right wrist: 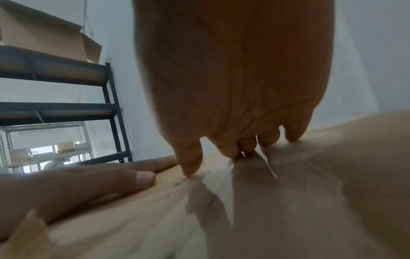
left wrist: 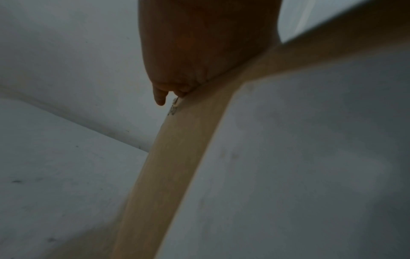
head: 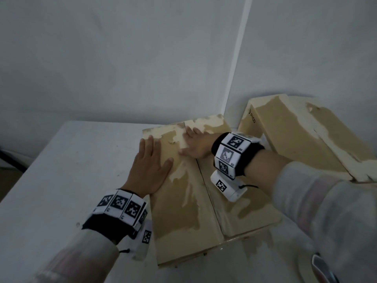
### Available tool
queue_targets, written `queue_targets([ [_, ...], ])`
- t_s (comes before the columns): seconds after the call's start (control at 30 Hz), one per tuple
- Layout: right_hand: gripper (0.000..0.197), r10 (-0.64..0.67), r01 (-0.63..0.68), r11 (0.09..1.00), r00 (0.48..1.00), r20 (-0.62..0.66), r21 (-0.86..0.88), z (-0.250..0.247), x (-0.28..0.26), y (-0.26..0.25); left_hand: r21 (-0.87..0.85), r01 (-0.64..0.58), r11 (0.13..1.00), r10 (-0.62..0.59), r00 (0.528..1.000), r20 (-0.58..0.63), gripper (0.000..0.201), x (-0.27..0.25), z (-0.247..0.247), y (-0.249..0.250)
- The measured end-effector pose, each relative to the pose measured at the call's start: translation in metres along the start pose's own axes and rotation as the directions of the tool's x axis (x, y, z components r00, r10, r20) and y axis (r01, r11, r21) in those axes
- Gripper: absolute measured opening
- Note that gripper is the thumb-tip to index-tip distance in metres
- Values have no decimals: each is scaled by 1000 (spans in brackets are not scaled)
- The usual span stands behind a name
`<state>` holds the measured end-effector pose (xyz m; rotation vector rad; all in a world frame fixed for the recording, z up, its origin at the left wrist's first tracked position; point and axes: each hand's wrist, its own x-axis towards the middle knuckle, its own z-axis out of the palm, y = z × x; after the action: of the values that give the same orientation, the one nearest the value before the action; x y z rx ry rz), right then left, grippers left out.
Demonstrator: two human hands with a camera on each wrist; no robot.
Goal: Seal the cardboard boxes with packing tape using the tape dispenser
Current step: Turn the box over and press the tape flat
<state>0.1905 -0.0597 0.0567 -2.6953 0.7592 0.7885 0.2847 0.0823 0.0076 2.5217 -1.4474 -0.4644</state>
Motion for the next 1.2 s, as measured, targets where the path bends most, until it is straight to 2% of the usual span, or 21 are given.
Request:
queue_targets([
  [0.2, 70, -25, 26, 1000, 997, 67, -16, 19, -17, 0, 61, 28, 998, -24, 998, -55, 67, -2, 1, 4],
  [0.47, 75, -139, 137, 990, 984, 110, 29, 64, -89, -2, 47, 58, 997, -55, 997, -54, 65, -1, 2, 5],
  [0.63, 78, -189, 186, 981, 980, 55, 52, 105, -132, -4, 63, 84, 994, -81, 996, -45, 64, -1, 1, 6],
  [0.73, 97, -250, 249, 966, 968, 3, 64, 122, -152, -8, 47, 83, 995, -81, 995, -55, 62, -5, -1, 8],
  [0.8, 101, -267, 274, 949, 962, -62, 154, 127, -159, -3, 31, 66, 997, -63, 994, -90, 61, -12, 0, 11],
  [0.9, 103, -124, 224, 926, 941, -315, 305, 137, -159, 22, 9, 21, 1000, -21, 1000, 5, 69, -45, 2, 21],
  [0.93, 107, -44, 176, 931, 923, -383, 318, 142, -158, 32, 27, -54, 998, 53, 998, 20, 70, -60, 5, 20],
  [1.0, 113, 84, 74, 931, 908, -410, 356, 152, -156, 46, 156, -242, 958, 231, 969, 89, 56, -89, 15, 18],
  [1.03, 114, 113, 56, 919, 911, -397, 390, 156, -156, 49, 219, -290, 932, 270, 956, 117, 47, -98, 23, 15],
  [1.1, 114, 134, 70, 878, 914, -382, 474, 163, -154, 50, 237, -336, 912, 319, 942, 107, 44, -116, 35, 16],
  [1.13, 114, 143, 73, 862, 914, -380, 502, 166, -155, 49, 200, -294, 935, 273, 954, 126, 48, -121, 33, 23],
  [1.17, 113, 155, 68, 855, 913, -379, 515, 167, -156, 48, 86, -205, 975, 196, 975, 106, 57, -124, 29, 35],
  [1.2, 113, 168, 58, 852, 910, -378, 520, 169, -158, 46, -9, -112, 994, 112, 993, 29, 69, -122, 29, 37],
])
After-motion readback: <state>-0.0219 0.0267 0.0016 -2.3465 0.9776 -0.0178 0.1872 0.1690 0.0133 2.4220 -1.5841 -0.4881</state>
